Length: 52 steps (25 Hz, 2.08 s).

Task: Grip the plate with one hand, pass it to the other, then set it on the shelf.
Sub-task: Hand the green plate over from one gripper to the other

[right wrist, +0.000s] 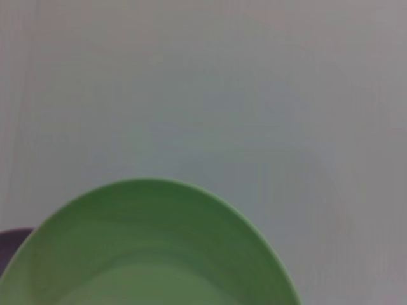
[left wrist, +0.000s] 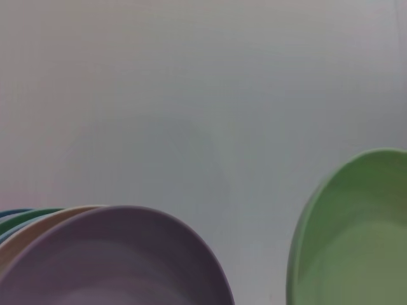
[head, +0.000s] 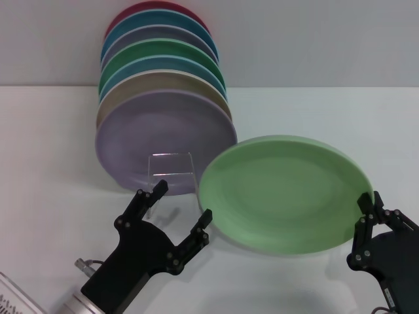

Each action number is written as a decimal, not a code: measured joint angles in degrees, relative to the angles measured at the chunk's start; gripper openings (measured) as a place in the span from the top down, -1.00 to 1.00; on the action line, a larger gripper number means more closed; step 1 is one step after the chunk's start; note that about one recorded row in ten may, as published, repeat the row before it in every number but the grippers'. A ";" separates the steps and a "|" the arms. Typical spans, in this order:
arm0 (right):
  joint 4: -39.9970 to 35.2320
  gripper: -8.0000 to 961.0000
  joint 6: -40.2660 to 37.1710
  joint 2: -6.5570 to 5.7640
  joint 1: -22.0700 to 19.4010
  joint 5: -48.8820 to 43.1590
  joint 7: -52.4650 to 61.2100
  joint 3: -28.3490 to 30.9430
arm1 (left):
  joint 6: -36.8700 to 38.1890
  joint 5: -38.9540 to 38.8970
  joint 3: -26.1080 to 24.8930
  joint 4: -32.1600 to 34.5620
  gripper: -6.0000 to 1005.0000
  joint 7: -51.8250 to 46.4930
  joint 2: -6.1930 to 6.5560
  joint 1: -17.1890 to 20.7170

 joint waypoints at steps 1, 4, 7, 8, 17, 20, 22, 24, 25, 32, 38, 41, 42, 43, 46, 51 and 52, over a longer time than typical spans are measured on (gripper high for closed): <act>-0.05 0.94 0.12 0.00 0.04 0.00 0.03 0.05 | -0.13 0.00 -0.02 0.00 -0.61 0.00 -0.03 -0.13; -0.07 0.94 0.14 0.00 0.07 0.00 0.03 0.05 | -0.40 0.00 -0.07 0.00 -0.61 0.00 -0.04 -0.27; -0.08 0.94 0.16 0.00 0.32 0.01 0.04 0.05 | -0.55 0.00 -0.14 0.00 -0.60 0.00 -0.11 -0.46; -0.09 0.94 0.16 0.00 0.45 0.12 0.06 0.02 | -0.65 0.00 -0.19 0.00 -0.60 0.00 -0.13 -0.61; -0.40 0.94 0.88 0.00 1.91 0.79 0.34 -0.20 | -1.20 0.00 -0.29 0.00 -0.58 -0.02 -0.15 -1.57; -0.43 0.94 0.99 0.00 2.10 0.79 0.35 -0.22 | -1.21 0.00 -0.30 0.00 -0.57 -0.01 -0.12 -1.67; -0.43 0.94 1.03 0.00 2.09 0.79 0.36 -0.33 | -1.21 0.00 -0.46 0.00 -0.57 -0.02 -0.08 -1.71; -0.43 0.94 1.05 0.00 2.10 0.79 0.38 -0.61 | -1.24 -0.01 -0.69 0.03 -0.56 -0.05 -0.07 -1.73; -0.43 0.94 1.05 0.00 2.09 0.79 0.38 -0.75 | -1.25 -0.01 -0.74 0.03 -0.56 -0.04 -0.07 -1.74; -0.12 0.94 1.05 0.00 2.09 0.79 0.32 -1.04 | -1.27 -0.01 -0.90 0.01 -0.55 -0.09 0.03 -1.99; -0.01 0.94 1.02 0.00 1.96 0.79 -0.01 -1.28 | -1.36 -0.01 -0.89 -0.01 -0.53 -0.26 0.00 -2.35; 0.02 0.94 0.91 0.00 2.04 0.79 -0.03 -1.71 | -1.70 -0.16 -0.97 -0.01 -0.53 -0.38 -0.06 -2.51; 0.02 0.94 0.91 0.00 2.04 0.79 -0.03 -1.71 | -1.70 -0.16 -0.97 -0.01 -0.53 -0.38 -0.06 -2.51; 0.02 0.94 0.90 0.00 2.06 0.78 -0.03 -1.71 | -1.85 -0.27 -1.06 -0.01 -0.52 -0.40 -0.07 -2.56; 0.02 0.94 0.81 0.00 2.08 0.78 -0.05 -1.71 | -2.11 -0.33 -1.44 -0.01 -0.52 -0.21 -0.06 -2.62; 0.02 0.94 0.85 0.00 2.09 0.78 -0.06 -1.70 | -2.15 -0.07 -1.79 -0.01 -0.24 -0.08 -0.06 -2.61; 0.02 0.94 0.85 0.00 2.09 0.78 -0.06 -1.70 | -2.19 -0.05 -1.79 -0.01 0.03 -0.08 -0.06 -2.61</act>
